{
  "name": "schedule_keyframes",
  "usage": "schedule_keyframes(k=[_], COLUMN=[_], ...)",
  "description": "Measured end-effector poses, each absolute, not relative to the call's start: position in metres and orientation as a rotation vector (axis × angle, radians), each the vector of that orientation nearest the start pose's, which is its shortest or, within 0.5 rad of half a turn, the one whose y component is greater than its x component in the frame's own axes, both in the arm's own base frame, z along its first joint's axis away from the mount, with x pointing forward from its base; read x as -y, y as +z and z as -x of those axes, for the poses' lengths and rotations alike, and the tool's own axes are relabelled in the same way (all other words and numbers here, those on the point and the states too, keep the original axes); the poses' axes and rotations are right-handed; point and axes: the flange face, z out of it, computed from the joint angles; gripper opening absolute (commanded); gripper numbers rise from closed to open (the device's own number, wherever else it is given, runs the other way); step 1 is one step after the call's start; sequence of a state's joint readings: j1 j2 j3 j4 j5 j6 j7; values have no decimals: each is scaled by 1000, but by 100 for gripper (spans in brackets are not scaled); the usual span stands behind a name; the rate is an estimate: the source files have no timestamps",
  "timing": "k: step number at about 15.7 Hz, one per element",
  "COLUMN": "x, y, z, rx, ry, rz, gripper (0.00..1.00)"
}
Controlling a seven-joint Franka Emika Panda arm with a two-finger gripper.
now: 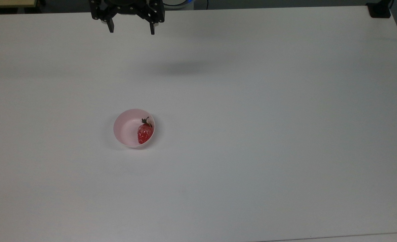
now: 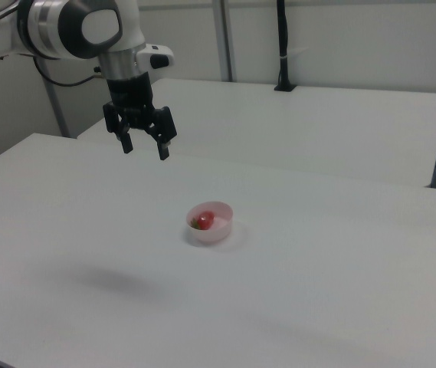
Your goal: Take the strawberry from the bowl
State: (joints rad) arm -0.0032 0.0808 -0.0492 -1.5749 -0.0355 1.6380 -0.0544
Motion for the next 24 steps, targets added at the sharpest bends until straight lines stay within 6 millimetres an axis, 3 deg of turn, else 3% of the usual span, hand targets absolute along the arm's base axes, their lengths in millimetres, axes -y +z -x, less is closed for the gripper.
schedule_keyframes(k=[12, 15, 20, 22, 24], x=[35, 36, 37, 41, 47], y=[583, 580, 527, 489, 464], z=[-583, -593, -636, -663, -679], rx=[1, 6, 9, -30, -96], ry=[27, -44, -91, -166, -214], rz=[3180, 3183, 3184, 3170, 3154], gripper=[100, 100, 99, 92, 86])
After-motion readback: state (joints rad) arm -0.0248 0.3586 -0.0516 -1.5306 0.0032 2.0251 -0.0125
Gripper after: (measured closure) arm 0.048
